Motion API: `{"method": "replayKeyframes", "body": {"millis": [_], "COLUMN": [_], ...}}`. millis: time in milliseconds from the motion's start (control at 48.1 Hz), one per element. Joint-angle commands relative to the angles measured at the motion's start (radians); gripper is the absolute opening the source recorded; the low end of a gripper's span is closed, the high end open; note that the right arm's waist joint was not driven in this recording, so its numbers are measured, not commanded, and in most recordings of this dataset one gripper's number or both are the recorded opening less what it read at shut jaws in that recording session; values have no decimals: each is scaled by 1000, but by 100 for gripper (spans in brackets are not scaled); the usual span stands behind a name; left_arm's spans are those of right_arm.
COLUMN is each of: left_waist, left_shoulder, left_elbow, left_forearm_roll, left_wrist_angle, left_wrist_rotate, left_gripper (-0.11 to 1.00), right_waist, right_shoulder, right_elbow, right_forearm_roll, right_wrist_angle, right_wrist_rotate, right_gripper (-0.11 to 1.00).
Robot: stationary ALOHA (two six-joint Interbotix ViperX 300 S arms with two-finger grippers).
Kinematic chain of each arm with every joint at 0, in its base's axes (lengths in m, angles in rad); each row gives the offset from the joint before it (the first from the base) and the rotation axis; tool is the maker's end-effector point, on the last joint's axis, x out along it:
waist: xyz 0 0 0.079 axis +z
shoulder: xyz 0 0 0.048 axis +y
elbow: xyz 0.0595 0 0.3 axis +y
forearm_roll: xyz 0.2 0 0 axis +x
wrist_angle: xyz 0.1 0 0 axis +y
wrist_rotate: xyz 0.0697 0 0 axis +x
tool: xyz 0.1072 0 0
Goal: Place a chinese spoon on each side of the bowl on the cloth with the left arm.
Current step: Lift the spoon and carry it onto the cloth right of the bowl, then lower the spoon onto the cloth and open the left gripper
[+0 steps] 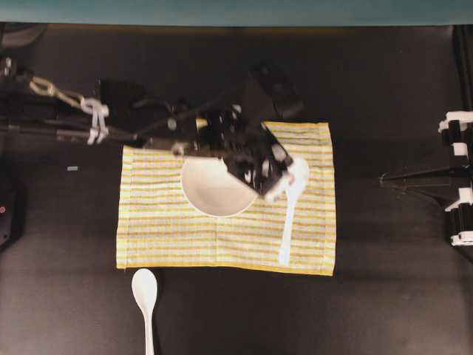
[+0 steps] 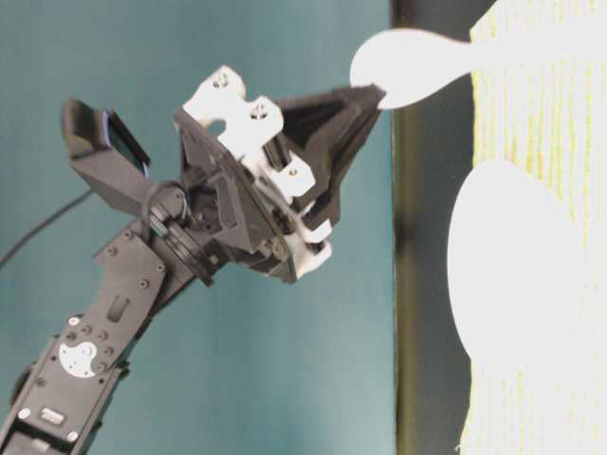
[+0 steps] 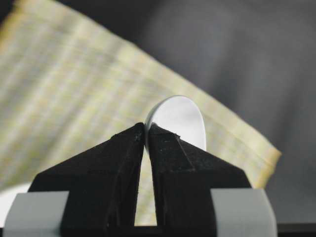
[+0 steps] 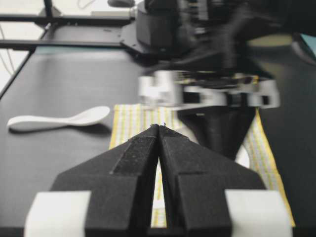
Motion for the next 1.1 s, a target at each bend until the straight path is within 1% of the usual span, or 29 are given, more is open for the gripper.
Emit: {"method": "replayKeyframes", "body": {"millis": [0, 146, 374, 665, 1019, 1081], "left_waist": [29, 46, 57, 83, 81, 81], "left_shoulder": [-15, 8, 67, 120, 193, 198], "left_elbow": [-12, -21, -23, -20, -14, -9], "left_forearm_roll": [3, 3, 3, 3, 5, 3], "left_wrist_angle": [-2, 5, 0, -63, -98, -103], "left_wrist_rotate": [-3, -8, -38, -31, -20, -20], "left_gripper": [6, 6, 6, 6, 6, 7], "right_waist": [0, 0, 0, 0, 0, 0], "right_shoulder": [5, 5, 5, 5, 5, 5], "right_elbow": [-6, -6, -6, -2, 12, 14], "right_forearm_roll": [2, 2, 2, 2, 2, 2], "right_wrist_angle": [-5, -5, -5, -3, 2, 2], "right_wrist_rotate": [-5, -5, -5, -2, -6, -6], "right_gripper": [1, 1, 1, 1, 1, 1]}}
